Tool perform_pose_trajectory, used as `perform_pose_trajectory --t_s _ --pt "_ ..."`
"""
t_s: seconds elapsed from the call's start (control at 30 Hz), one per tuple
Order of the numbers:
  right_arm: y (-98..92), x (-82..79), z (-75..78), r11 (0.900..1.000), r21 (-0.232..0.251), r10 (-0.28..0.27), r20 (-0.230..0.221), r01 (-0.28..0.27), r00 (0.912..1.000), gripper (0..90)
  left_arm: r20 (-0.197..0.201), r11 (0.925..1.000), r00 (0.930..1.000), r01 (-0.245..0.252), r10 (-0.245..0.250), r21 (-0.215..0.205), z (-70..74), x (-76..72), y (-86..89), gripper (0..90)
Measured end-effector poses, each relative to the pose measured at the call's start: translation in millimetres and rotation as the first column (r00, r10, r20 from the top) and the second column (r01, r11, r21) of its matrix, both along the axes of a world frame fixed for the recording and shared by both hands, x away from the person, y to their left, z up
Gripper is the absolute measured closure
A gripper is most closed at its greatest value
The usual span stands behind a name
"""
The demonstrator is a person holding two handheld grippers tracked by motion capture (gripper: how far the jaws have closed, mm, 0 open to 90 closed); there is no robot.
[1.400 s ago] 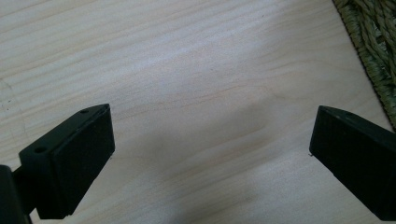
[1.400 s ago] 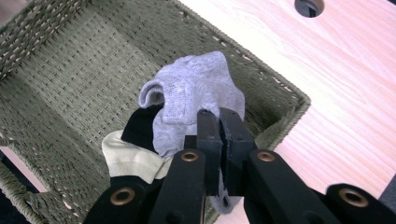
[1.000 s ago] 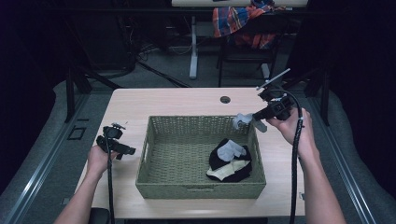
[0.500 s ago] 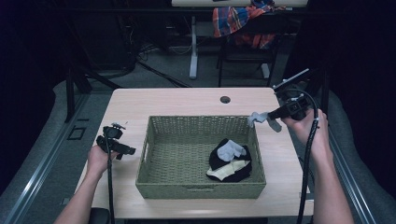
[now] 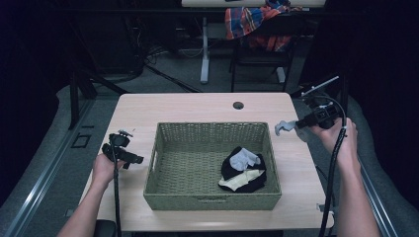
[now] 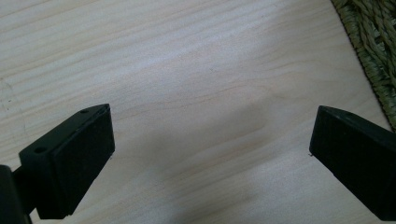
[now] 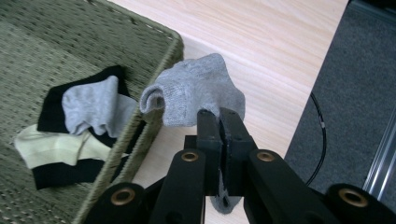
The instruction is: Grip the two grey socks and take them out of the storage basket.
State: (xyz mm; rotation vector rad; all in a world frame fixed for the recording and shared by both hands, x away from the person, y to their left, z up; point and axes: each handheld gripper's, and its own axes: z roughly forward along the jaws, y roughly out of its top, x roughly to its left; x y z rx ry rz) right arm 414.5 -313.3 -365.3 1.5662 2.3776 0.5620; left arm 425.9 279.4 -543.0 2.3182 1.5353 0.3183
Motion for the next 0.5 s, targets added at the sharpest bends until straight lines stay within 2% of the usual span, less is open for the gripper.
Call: perform_pose_trajectory --t_s 0.3,0.5 --pt "-9.7 11.1 -21.4 0.999 -0.010 -0.037 -0.048 0.036 0.9982 88.1 -0.002 1.0000 1.0000 0.004 -0.004 -0.001 0.0 0.2 0.1 0.1" --pt "-10.1 17.5 -36.0 0.999 -0.023 -0.036 -0.076 0.034 0.9965 88.1 0.001 1.0000 1.0000 0.000 0.000 -0.001 0.2 -0.1 -0.1 0.1"
